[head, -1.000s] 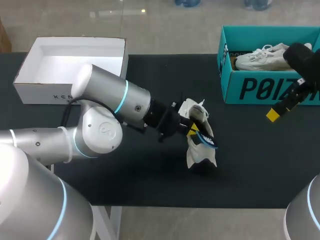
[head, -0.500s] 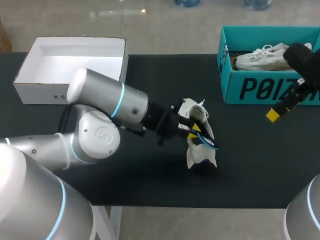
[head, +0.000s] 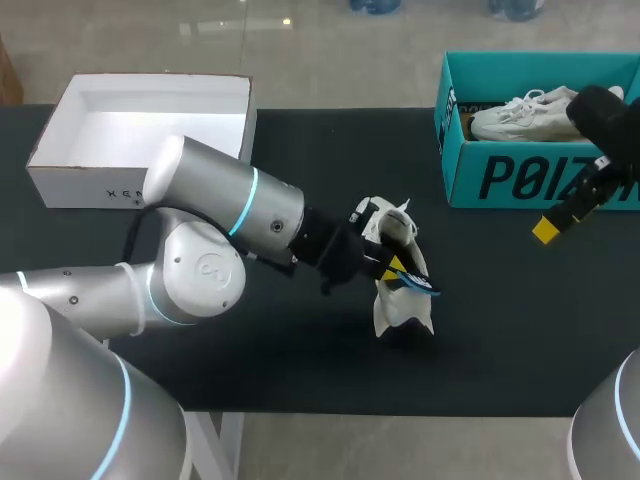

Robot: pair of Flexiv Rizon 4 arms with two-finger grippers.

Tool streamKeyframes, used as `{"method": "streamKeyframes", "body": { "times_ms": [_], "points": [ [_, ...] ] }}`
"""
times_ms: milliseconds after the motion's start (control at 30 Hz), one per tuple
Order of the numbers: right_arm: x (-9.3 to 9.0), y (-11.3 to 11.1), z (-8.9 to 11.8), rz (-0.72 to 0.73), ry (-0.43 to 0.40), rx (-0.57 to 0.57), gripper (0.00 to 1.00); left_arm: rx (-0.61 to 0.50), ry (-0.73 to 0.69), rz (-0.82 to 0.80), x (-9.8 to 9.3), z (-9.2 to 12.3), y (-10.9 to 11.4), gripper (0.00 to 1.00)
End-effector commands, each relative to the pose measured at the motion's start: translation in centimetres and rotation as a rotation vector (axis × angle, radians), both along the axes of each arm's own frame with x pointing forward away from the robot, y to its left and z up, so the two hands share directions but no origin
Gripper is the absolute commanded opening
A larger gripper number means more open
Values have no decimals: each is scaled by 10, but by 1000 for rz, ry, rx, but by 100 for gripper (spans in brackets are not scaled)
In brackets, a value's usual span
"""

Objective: Take the shoe out of the shoebox, open the shoe tongue, remove and reinsert the insole, then place the shoe into the shoebox

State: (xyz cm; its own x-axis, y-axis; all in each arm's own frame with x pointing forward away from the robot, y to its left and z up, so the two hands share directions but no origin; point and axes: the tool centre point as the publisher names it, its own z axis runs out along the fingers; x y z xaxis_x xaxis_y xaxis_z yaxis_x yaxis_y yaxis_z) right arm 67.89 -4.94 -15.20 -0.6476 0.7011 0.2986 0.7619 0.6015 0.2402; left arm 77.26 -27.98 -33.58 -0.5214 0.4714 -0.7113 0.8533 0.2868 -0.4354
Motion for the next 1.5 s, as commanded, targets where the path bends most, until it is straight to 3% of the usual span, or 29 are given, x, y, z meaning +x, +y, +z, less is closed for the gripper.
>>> {"method": "streamKeyframes", "body": {
  "times_ms": [33,400,667,700,733,833,1067,1367,1400,1433,1500],
  "points": [
    [1,1,0,0,4,-2,100,31,-15,8,10,-3,-7,0],
    [1,1,0,0,4,-2,100,92,-126,45,30,-4,-6,0],
    [1,1,0,0,4,-2,100,79,-66,37,15,-18,-2,0],
    [1,1,0,0,4,-2,100,79,-64,37,14,-16,-1,18],
    [1,1,0,0,4,-2,100,78,-64,38,13,-15,1,26],
    [1,1,0,0,4,-2,100,66,-63,44,10,-7,6,36],
    [1,1,0,0,4,-2,100,43,-66,42,1,3,8,33],
    [1,1,0,0,4,-2,100,40,-39,23,-5,-8,-6,25],
    [1,1,0,0,4,-2,100,41,-38,22,-4,-10,-7,19],
    [1,1,0,0,4,-2,100,42,-38,22,-3,-11,-8,6],
    [1,1,0,0,4,-2,100,42,-33,26,-1,-13,-9,0]
  ]
}}
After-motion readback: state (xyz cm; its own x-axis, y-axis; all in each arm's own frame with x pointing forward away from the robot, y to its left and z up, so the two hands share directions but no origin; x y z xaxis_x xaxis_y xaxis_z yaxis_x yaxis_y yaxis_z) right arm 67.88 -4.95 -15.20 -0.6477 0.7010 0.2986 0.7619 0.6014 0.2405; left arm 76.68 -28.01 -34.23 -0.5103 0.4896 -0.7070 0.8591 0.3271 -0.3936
